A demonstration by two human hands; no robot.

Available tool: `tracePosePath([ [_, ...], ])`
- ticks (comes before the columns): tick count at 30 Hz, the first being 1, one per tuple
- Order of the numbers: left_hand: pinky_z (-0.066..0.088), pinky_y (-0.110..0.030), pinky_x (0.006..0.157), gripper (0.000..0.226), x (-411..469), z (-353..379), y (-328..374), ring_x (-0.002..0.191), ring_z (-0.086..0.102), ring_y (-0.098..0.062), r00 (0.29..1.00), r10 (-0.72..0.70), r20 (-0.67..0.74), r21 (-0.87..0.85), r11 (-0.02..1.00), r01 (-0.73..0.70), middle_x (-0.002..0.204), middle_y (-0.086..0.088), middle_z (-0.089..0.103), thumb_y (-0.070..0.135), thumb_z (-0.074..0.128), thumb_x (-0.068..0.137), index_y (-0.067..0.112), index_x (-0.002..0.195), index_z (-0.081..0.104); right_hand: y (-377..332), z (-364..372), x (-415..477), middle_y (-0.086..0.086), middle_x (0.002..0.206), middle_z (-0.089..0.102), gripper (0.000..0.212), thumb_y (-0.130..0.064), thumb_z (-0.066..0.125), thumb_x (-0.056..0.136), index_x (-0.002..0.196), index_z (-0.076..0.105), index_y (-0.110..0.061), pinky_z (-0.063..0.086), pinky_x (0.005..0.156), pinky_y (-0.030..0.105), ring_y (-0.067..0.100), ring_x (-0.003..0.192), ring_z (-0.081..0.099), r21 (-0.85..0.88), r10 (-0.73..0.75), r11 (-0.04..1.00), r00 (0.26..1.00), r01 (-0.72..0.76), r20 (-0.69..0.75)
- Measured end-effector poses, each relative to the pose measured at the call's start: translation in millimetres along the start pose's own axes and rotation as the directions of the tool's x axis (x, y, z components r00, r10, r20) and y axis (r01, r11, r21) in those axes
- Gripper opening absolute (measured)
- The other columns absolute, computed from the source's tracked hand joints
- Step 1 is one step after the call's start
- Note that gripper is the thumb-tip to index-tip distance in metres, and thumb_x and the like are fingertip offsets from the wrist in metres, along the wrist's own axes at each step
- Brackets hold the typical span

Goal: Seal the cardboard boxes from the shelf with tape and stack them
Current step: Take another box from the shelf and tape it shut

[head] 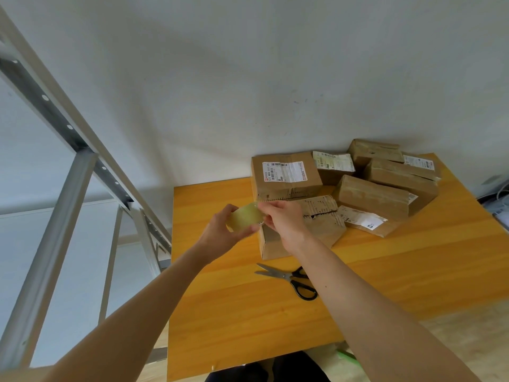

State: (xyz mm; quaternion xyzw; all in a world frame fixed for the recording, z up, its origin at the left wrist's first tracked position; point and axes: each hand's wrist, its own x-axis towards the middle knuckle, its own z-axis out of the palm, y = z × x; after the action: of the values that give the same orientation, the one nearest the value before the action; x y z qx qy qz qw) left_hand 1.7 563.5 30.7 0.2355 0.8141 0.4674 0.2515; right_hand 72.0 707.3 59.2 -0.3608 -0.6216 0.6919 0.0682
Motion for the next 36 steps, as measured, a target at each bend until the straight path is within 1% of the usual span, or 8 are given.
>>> tracePosePath([
  [4,0.047,-0.024,0.077,0.084,1.8,7.7,-6.9,0.096,0.053,-0.011,0.986,0.050,-0.159,0.045,0.998,-0.043,0.110,0.008,0.050,0.033,0.084,0.068,0.030,0.136,0.034,-8.2,-3.9,-2.0,0.002,0.073,0.058,0.009,-0.011,0.069,0.089,0.095,0.067,-0.004,0.055,0.087,0.035,0.010,0.065,0.057,0.270,0.175,0.944,0.982,-0.188,0.071],
  [8,0.049,-0.023,0.062,0.041,11.3,18.8,-6.0,0.088,0.059,-0.014,0.942,-0.177,-0.286,-0.229,0.967,0.112,0.099,0.005,0.059,0.012,0.063,0.090,0.021,0.126,0.045,-13.7,-4.6,-3.1,0.000,0.073,0.058,0.009,-0.011,0.070,0.087,0.091,0.062,-0.009,0.051,0.087,0.035,0.011,0.067,0.056,0.383,0.245,0.882,0.961,-0.276,0.127],
  [12,0.051,-0.024,0.064,0.012,20.9,34.0,4.4,0.095,0.059,-0.024,0.826,-0.529,-0.196,-0.780,0.595,0.195,0.096,-0.009,0.061,0.000,0.054,0.093,0.009,0.101,0.058,-10.2,-1.7,-1.6,-0.001,0.073,0.057,0.009,-0.014,0.070,0.087,0.092,0.063,-0.011,0.049,0.083,0.032,0.009,0.064,0.057,0.476,0.288,0.820,0.947,-0.319,0.138],
  [15,0.051,-0.027,0.066,0.015,22.6,42.3,10.0,0.096,0.058,-0.028,0.786,-0.608,-0.112,-0.909,0.382,0.166,0.102,-0.016,0.059,0.000,0.059,0.090,0.000,0.105,0.056,-7.1,0.7,-0.6,-0.003,0.068,0.054,0.015,-0.016,0.069,0.089,0.101,0.062,-0.011,0.050,0.079,0.029,0.006,0.057,0.057,0.533,0.298,0.772,0.938,-0.347,0.179],
  [20,0.053,-0.041,0.081,0.030,24.1,45.6,20.2,0.087,0.061,-0.031,0.827,-0.562,-0.011,-0.976,0.187,0.114,0.110,-0.020,0.057,-0.006,0.051,0.093,0.005,0.121,0.048,-6.7,4.4,4.1,-0.003,0.067,0.052,0.019,-0.017,0.068,0.090,0.107,0.064,-0.009,0.052,0.074,0.025,0.004,0.053,0.055,0.536,0.310,0.766,0.935,-0.354,0.173],
  [26,0.049,-0.039,0.081,0.030,32.9,47.5,30.4,0.086,0.059,-0.031,0.746,-0.666,-0.006,-0.994,0.085,0.068,0.095,-0.018,0.058,-0.013,0.052,0.089,0.002,0.114,0.050,-10.8,5.3,4.3,-0.003,0.058,0.053,0.006,-0.016,0.068,0.089,0.086,0.064,-0.013,0.050,0.065,0.023,0.004,0.048,0.053,0.510,0.310,0.794,0.942,-0.332,0.131],
  [29,0.050,-0.039,0.078,0.012,34.3,44.3,28.8,0.080,0.058,-0.030,0.716,-0.696,-0.049,-0.983,0.160,0.087,0.090,-0.014,0.056,-0.006,0.056,0.089,0.003,0.094,0.052,-14.9,2.6,5.2,0.000,0.060,0.049,0.012,-0.010,0.067,0.089,0.079,0.061,-0.012,0.045,0.061,0.023,0.008,0.052,0.047,0.402,0.254,0.885,0.967,-0.235,0.005],
  [36,0.052,-0.026,0.051,0.021,38.6,37.9,19.5,0.080,0.055,-0.018,0.777,-0.524,-0.350,-0.699,0.698,0.156,0.089,0.000,0.055,0.003,0.051,0.096,0.024,0.090,0.053,-9.6,-1.2,10.3,-0.001,0.061,0.060,0.005,-0.012,0.070,0.088,0.084,0.070,-0.009,0.042,0.058,0.019,0.007,0.057,0.053,0.120,0.141,0.986,0.967,-0.117,-0.211],
])
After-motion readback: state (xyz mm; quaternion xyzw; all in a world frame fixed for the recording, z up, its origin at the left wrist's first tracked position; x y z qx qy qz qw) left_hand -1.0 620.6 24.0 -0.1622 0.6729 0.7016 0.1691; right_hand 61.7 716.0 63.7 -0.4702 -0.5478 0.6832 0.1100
